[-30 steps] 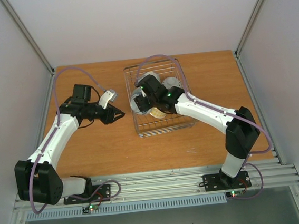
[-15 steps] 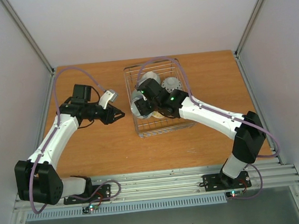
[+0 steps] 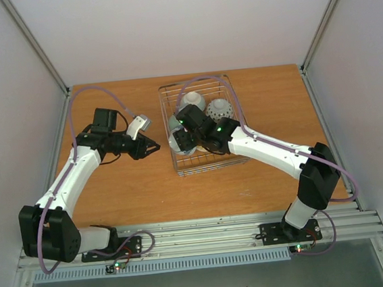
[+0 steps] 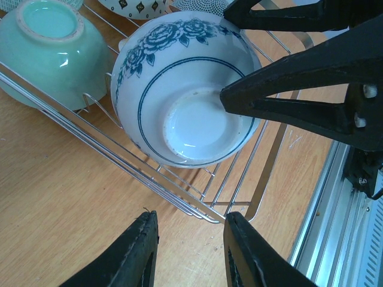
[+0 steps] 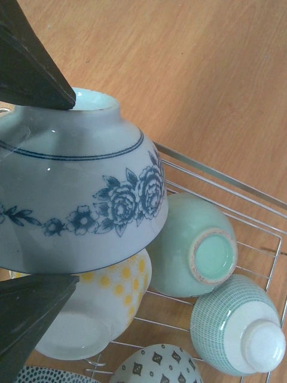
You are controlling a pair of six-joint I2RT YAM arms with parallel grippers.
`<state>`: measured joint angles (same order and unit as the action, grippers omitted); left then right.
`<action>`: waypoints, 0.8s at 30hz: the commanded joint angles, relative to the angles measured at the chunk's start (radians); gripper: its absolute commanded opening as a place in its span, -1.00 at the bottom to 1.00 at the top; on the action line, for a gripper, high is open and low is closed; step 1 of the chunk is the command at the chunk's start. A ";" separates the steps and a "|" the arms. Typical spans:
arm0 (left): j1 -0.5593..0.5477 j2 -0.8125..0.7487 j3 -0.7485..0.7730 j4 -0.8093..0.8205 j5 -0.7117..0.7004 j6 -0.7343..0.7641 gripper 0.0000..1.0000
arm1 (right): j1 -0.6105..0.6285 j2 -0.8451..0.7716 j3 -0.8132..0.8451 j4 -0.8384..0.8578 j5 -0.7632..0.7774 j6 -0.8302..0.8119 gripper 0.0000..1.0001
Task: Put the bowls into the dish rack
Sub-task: Place the bowl in the dish rack.
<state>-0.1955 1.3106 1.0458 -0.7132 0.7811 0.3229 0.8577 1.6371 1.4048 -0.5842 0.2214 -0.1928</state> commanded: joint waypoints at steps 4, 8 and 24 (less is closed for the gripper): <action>0.008 -0.018 -0.012 0.031 0.023 0.015 -0.37 | 0.001 -0.033 0.012 0.033 0.040 0.016 -0.97; 0.008 -0.018 -0.013 0.032 0.026 0.015 -0.37 | 0.001 -0.014 0.013 0.039 0.047 0.026 -0.97; 0.008 -0.020 -0.013 0.031 0.026 0.015 -0.37 | 0.002 0.154 0.072 0.021 0.188 0.039 -0.97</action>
<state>-0.1955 1.3106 1.0447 -0.7128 0.7826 0.3229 0.8700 1.7542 1.4334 -0.5690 0.2935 -0.1593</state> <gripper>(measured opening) 0.314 0.698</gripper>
